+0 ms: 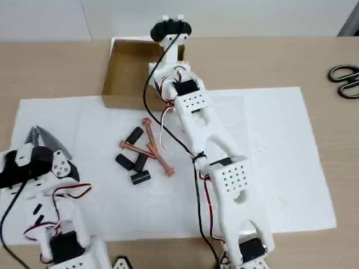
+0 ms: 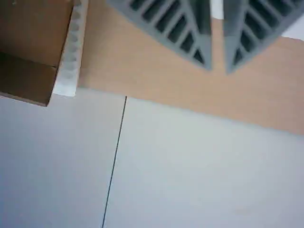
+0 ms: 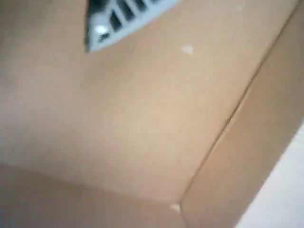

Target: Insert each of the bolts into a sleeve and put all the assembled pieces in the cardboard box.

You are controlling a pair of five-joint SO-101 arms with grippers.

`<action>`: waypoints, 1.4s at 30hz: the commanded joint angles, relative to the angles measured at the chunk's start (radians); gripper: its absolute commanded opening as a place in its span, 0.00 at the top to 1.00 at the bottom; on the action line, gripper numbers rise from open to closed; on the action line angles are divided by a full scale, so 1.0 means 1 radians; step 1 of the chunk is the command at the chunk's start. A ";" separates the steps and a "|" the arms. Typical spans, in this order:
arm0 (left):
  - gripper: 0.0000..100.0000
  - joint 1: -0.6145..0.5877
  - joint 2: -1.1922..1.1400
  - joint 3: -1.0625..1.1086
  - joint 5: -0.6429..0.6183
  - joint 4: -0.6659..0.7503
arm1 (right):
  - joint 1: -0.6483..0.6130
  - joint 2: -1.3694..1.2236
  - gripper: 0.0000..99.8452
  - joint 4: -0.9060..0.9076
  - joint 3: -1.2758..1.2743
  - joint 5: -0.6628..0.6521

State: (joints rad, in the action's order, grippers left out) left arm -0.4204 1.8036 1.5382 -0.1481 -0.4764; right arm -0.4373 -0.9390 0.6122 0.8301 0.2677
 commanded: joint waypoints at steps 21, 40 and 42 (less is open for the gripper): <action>0.99 0.000 0.012 -0.004 -0.003 0.017 | -0.081 0.025 0.83 0.997 0.669 -0.126; 0.99 -0.006 0.011 -0.004 0.002 0.015 | -0.242 0.081 0.83 1.093 0.612 -0.173; 0.99 -0.006 0.011 -0.004 0.002 0.015 | -0.255 0.165 0.83 1.093 0.470 -0.204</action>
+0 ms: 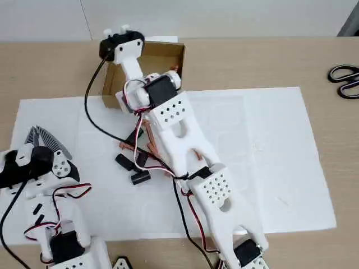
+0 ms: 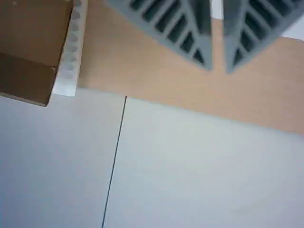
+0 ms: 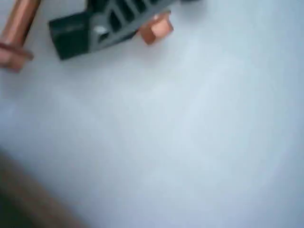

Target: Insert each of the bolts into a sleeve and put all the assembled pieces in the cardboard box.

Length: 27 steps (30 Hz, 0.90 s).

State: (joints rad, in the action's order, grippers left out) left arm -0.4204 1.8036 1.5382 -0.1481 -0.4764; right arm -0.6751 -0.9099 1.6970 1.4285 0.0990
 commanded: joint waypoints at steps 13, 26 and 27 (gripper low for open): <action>0.99 -0.006 0.011 -0.004 0.000 -0.120 | -0.122 0.553 0.83 -0.004 -0.733 -0.038; 0.99 -0.006 0.011 -0.004 -0.002 -0.219 | -0.220 0.515 0.83 -0.022 -0.881 -0.133; 0.99 -0.006 0.011 -0.004 -0.002 -0.218 | -0.229 0.504 0.83 -0.024 -0.881 -0.133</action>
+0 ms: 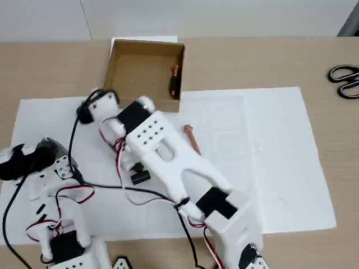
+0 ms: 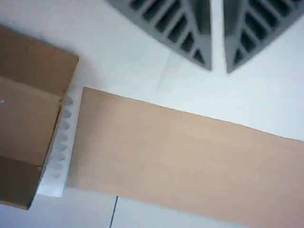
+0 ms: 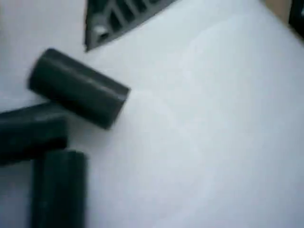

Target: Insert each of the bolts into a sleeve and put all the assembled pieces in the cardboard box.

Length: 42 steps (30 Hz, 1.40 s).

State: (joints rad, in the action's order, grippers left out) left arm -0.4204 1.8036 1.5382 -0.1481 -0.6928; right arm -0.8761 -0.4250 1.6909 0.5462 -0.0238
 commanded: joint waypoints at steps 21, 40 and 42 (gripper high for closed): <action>0.99 -0.091 0.012 -0.012 0.003 0.002 | -0.061 -0.145 0.83 -0.226 0.003 -0.014; 0.99 -0.479 0.012 -0.005 0.003 -0.002 | -0.061 -0.271 0.83 -0.328 0.003 -0.012; 0.99 -0.479 0.012 -0.005 0.003 -0.002 | -0.061 -0.280 0.83 -0.340 0.003 -0.012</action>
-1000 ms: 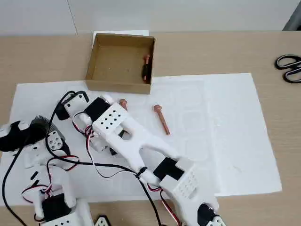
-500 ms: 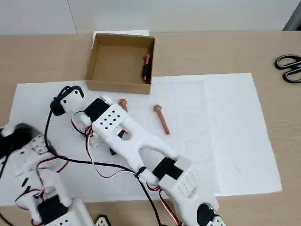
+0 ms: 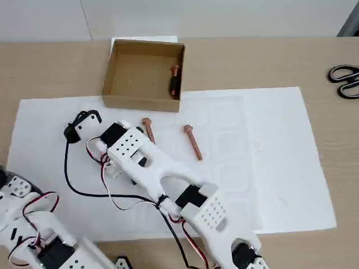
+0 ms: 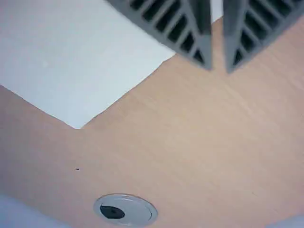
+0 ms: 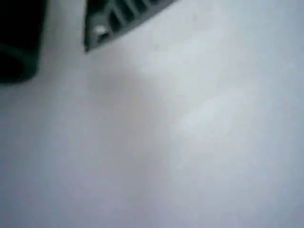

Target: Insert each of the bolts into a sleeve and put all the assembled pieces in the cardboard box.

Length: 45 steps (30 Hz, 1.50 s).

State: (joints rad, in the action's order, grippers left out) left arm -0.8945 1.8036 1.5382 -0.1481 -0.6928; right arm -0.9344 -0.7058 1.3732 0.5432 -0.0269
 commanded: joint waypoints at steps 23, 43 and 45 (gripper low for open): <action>0.99 -0.002 0.012 -0.005 0.003 0.000 | 0.004 0.027 1.00 0.162 0.213 -0.011; 0.99 0.064 0.009 -0.042 -0.103 -0.086 | 0.053 0.030 1.00 0.291 0.385 -0.046; 0.99 0.170 0.009 -0.085 -0.137 -0.206 | 0.079 0.062 1.00 0.302 0.385 -0.046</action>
State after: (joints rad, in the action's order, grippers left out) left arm -0.8316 1.8036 1.5228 -0.2432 -0.7787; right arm -0.8976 -0.7472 1.6556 0.8761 -0.0637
